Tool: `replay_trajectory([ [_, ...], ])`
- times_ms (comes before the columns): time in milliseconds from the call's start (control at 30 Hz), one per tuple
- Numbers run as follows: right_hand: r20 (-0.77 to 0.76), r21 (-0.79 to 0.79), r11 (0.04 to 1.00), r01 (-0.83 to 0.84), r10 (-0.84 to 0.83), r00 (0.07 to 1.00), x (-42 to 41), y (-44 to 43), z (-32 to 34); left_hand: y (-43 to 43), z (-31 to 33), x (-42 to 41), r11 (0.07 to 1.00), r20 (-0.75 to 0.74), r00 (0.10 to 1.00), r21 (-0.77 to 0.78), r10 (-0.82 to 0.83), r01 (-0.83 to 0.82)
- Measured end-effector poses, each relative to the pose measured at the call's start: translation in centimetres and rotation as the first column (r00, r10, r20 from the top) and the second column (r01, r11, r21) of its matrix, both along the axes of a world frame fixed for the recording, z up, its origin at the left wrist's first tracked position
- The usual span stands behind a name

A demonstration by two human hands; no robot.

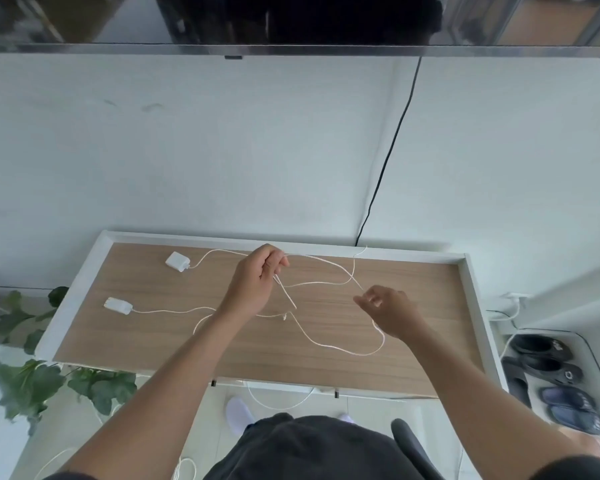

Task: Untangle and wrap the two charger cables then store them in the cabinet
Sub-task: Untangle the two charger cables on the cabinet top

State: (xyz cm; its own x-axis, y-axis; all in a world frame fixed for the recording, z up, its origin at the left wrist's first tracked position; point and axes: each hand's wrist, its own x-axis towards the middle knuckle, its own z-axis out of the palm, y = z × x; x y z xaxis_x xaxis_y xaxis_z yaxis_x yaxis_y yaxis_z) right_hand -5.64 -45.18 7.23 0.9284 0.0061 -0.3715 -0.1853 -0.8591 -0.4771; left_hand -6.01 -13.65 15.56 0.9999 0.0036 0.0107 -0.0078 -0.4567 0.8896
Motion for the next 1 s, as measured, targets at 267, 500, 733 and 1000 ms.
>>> replay_trajectory([
  [267,0.221,0.257,0.936,-0.242,0.187,0.957,0.1,1.2,2.7,-5.4,-0.7,-1.3,0.995,-0.083,0.992,-0.034,-0.101,0.098],
  [500,0.092,0.411,0.911,0.019,-0.062,0.994,0.4,1.0,5.6,-6.6,-1.6,-0.3,0.997,0.085,0.996,0.072,-0.012,0.006],
  [733,-0.067,0.723,0.676,0.145,-0.140,0.988,0.4,-1.1,5.0,-11.0,-4.3,-3.7,0.921,-0.438,0.812,-0.145,-0.386,0.361],
  [1000,-0.220,0.623,0.536,0.569,-0.578,0.785,1.7,-6.1,1.7,-8.7,-6.4,-4.2,0.914,-0.520,0.781,0.004,-0.345,0.406],
])
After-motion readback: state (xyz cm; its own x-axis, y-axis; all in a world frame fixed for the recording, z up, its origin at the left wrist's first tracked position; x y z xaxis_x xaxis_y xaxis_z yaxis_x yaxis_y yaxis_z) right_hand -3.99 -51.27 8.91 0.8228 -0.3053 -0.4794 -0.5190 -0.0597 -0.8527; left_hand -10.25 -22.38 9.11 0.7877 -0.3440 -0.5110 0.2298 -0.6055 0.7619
